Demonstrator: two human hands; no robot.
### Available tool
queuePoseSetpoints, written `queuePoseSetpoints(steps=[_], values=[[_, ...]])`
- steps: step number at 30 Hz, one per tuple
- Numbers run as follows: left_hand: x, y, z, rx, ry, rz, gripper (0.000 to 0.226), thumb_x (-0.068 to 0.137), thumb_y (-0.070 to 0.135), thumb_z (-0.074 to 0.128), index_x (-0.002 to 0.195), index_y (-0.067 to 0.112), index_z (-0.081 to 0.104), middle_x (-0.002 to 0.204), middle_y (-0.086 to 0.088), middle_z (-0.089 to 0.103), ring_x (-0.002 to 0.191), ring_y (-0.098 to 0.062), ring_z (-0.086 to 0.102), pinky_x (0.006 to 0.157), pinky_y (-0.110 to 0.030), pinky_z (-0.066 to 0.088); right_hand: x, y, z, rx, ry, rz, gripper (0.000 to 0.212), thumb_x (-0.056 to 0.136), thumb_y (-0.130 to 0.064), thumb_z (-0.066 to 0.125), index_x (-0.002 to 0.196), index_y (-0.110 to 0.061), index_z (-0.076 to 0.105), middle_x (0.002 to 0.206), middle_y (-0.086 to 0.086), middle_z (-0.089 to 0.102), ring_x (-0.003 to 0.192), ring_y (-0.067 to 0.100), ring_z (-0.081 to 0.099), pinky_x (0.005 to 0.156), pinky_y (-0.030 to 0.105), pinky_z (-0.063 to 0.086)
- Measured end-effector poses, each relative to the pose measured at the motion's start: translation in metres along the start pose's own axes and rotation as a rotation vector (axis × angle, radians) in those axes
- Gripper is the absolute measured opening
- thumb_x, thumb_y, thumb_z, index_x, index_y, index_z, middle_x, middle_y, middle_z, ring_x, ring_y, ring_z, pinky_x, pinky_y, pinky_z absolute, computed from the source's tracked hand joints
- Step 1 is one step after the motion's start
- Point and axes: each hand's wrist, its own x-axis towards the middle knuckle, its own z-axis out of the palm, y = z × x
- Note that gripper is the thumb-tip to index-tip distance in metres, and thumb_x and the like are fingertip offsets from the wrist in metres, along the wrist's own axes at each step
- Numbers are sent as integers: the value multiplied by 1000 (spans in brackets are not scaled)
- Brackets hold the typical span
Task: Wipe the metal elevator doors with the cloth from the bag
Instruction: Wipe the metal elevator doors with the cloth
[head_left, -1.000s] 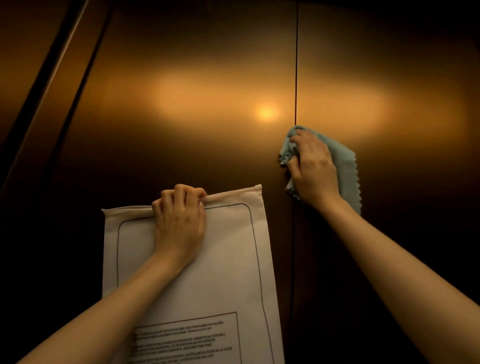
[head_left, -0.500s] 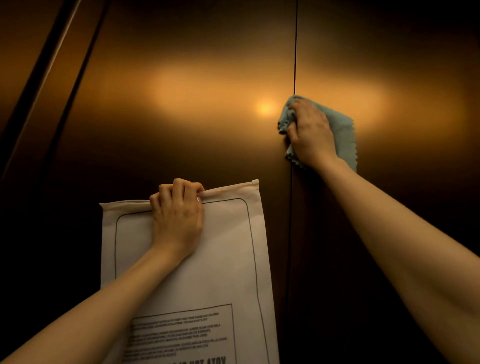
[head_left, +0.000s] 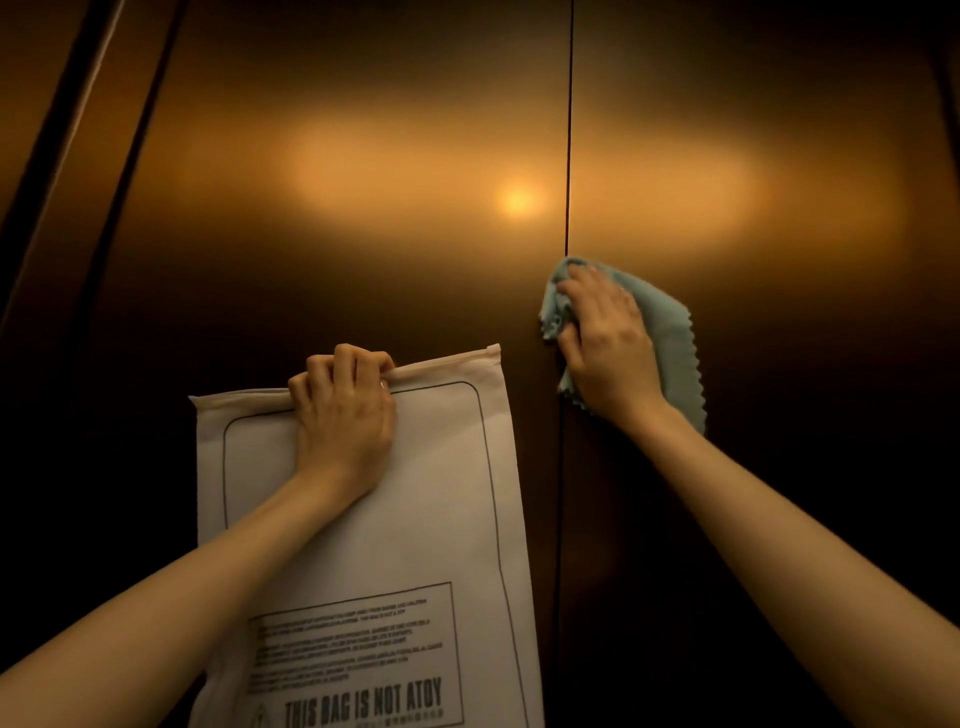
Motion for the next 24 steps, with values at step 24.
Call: queuePoseSetpoints(steps=[24], values=[[119,-4,14,7,147,37,13,90,17,46,99,11,53,101,-16,51,92,-33,43,74,-44,29,86,27,2,-14,20,-34,43,92,-9,46,135,-7,45,148,11,38,140,22,27,114,35,15]])
